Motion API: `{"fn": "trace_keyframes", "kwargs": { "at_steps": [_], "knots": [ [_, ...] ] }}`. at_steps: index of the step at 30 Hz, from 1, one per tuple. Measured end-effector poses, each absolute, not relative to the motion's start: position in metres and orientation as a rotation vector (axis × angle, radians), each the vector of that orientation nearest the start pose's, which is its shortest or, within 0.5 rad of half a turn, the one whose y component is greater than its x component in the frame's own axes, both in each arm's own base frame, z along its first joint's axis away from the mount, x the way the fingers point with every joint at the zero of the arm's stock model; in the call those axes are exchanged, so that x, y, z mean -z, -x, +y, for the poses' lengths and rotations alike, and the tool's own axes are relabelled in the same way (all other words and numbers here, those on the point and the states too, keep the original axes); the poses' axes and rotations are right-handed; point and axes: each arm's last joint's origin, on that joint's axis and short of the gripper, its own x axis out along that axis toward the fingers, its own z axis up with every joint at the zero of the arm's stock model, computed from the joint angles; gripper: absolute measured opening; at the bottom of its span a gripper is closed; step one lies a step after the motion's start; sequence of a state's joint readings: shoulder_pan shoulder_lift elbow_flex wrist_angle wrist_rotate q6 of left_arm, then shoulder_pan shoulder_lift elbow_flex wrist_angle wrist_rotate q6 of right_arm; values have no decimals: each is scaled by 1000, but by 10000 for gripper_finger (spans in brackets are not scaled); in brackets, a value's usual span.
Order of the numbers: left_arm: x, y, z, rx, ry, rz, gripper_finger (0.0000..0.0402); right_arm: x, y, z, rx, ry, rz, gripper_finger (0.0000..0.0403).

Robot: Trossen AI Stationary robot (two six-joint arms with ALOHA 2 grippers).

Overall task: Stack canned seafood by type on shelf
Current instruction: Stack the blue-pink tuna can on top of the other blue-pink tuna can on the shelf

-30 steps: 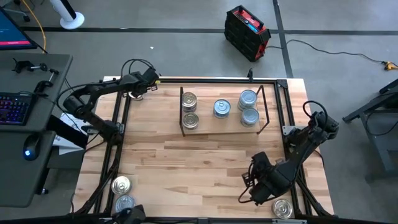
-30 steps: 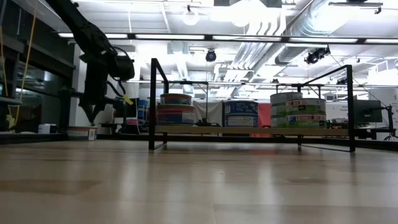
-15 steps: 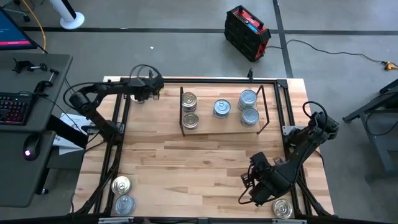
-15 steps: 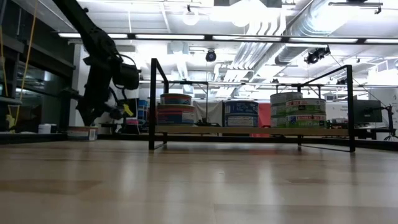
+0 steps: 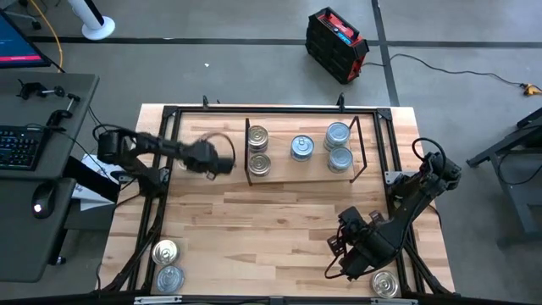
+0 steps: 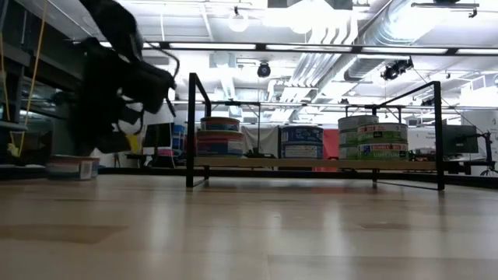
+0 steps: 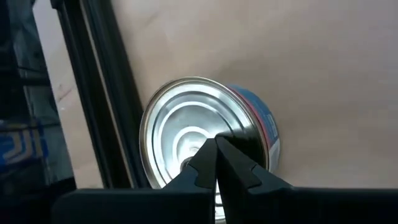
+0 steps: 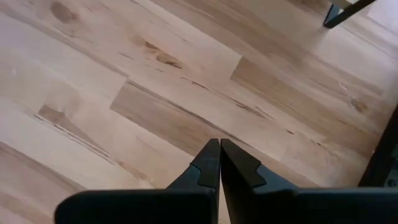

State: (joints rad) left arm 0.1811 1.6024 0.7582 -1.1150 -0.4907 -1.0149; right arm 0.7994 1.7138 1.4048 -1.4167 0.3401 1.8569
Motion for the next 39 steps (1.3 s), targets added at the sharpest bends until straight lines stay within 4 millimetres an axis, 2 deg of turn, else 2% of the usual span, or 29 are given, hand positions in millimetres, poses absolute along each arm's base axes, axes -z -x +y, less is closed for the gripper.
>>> {"fn": "trace_keyframes", "kwargs": {
  "at_steps": [5,11,16,20,25,29,32,35,39],
  "knots": [
    [-137,-194,-10,-1281,283,1453,0,-254,-212,204,935,-573,1119,0],
    [-149,-194,-74,-1127,317,1394,0,-254,-213,204,923,-556,1129,0],
    [-164,-213,-123,-820,436,1291,0,-254,-213,204,923,-556,1129,0],
    [-168,-236,-154,-466,483,1141,0,-254,-213,204,919,-551,1133,0],
    [-159,-269,-168,-162,352,971,0,-253,-214,204,893,-524,1147,0],
    [-144,-298,-165,-54,226,842,0,-253,-219,205,836,-520,1142,0],
    [-138,-320,-158,-21,195,776,0,-253,-227,207,768,-527,1094,0],
    [-145,-333,-152,-6,160,781,0,-254,-239,209,683,-538,1027,0],
    [-174,-336,-147,-9,133,802,0,-257,-261,207,564,-530,929,0]
  ]
}}
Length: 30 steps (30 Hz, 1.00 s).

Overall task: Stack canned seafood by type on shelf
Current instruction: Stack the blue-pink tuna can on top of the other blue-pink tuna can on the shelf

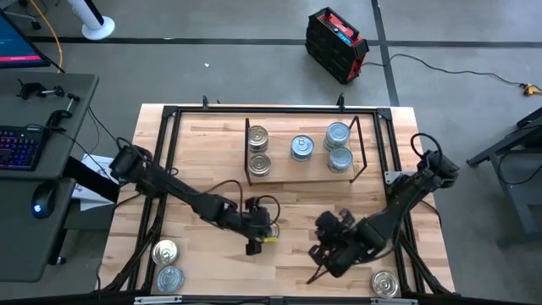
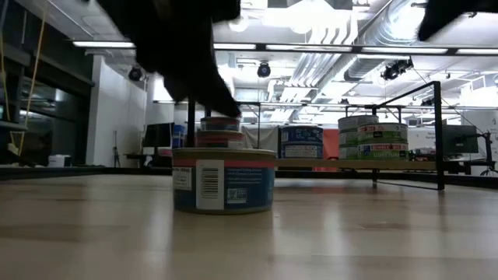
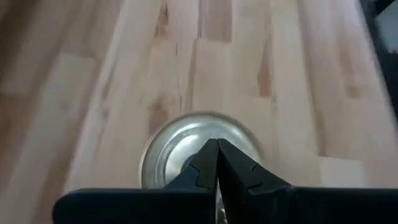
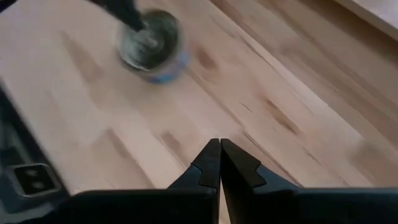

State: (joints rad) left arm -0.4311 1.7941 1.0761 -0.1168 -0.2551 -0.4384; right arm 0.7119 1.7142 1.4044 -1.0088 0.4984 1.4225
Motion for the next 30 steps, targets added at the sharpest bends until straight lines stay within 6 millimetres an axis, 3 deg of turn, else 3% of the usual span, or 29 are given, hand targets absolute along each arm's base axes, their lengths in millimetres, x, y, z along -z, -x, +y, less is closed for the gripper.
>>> {"fn": "trace_keyframes", "kwargs": {
  "at_steps": [6,9,12,16,19,25,30],
  "knots": [
    [-209,-314,-146,15,109,814,0,-255,-304,189,317,-460,959,0],
    [-206,-301,-144,17,126,807,0,-238,-328,181,133,-399,1055,0],
    [-188,-291,-141,8,142,825,0,-210,-349,171,9,-404,1173,0],
    [-177,-290,-136,10,167,772,0,-175,-364,156,46,-384,1265,0],
    [-171,-289,-132,-3,169,777,0,-161,-376,143,68,-361,1245,0],
    [-164,-283,-131,-9,155,813,0,-157,-388,125,79,-359,1202,0],
    [-164,-284,-135,11,146,795,0,-158,-390,124,55,-371,1198,0]
  ]
}}
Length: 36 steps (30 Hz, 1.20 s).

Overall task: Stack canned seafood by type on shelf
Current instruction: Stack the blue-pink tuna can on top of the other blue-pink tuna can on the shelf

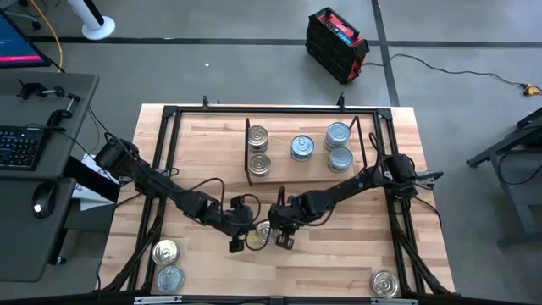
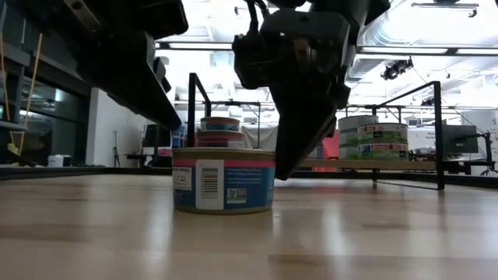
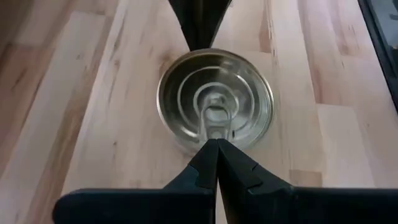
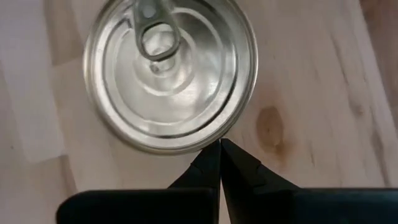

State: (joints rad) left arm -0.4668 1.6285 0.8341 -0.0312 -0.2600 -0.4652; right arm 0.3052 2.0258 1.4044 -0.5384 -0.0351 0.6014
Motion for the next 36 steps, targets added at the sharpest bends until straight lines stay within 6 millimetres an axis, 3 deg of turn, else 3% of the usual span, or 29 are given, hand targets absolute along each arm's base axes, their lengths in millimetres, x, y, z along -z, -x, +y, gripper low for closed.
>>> {"fn": "trace_keyframes", "kwargs": {
  "at_steps": [12,19,22,29,36],
  "knots": [
    [-138,-292,-143,42,123,844,0,-161,-395,126,30,-401,1137,0],
    [-135,-288,-144,48,105,885,0,-202,-403,129,-34,-433,1022,0],
    [-128,-284,-140,28,82,934,0,-208,-404,130,-45,-433,1008,0],
    [-130,-283,-140,15,77,934,0,-211,-406,129,-61,-425,992,0],
    [-159,-255,-129,-123,41,1013,0,-242,-400,126,-140,-360,880,1]
  ]
}}
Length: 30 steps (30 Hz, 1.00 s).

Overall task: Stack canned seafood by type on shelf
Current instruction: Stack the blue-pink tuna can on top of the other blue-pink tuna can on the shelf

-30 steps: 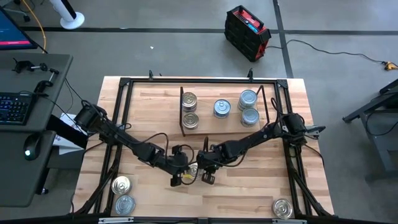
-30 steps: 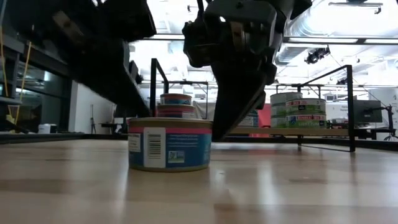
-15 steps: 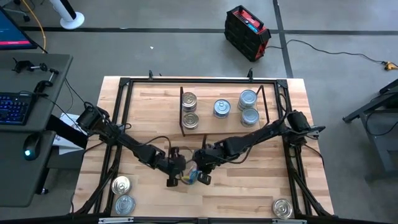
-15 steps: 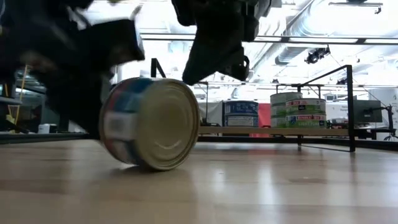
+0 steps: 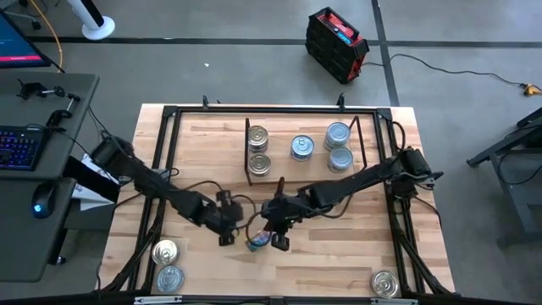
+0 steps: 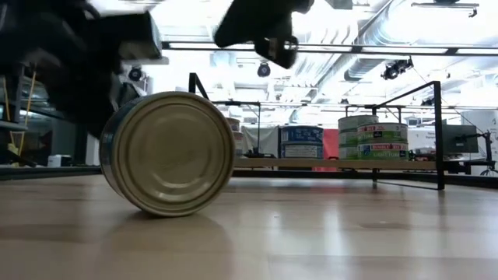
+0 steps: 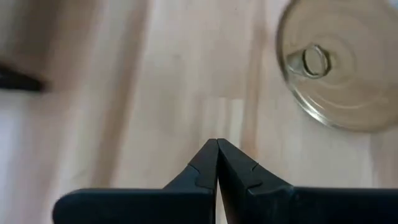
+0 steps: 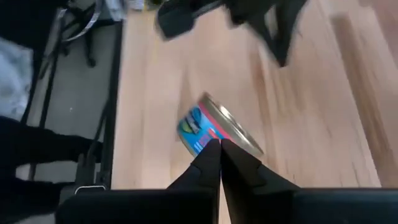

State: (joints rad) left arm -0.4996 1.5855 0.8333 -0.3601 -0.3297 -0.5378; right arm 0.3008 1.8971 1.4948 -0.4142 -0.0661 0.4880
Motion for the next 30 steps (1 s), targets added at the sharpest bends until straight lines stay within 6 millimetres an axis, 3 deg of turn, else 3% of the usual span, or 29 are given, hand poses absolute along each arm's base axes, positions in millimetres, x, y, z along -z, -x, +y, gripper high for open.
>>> {"fn": "trace_keyframes", "kwargs": {
  "at_steps": [5,13,17,23,26,30],
  "knots": [
    [-195,-225,-130,-221,105,937,1,-259,-410,130,-299,-245,818,50],
    [-233,-185,-146,-250,445,781,1,-257,-433,134,-442,34,842,251],
    [-246,-175,-156,-195,616,720,1,-243,-439,136,-495,178,934,318],
    [-263,-175,-167,-83,763,614,1,-224,-446,138,-549,275,972,336],
    [-265,-177,-167,-79,765,587,1,-206,-449,139,-537,285,1016,336],
    [-267,-177,-166,-82,722,550,1,-197,-450,142,-539,281,1040,336]
  ]
}}
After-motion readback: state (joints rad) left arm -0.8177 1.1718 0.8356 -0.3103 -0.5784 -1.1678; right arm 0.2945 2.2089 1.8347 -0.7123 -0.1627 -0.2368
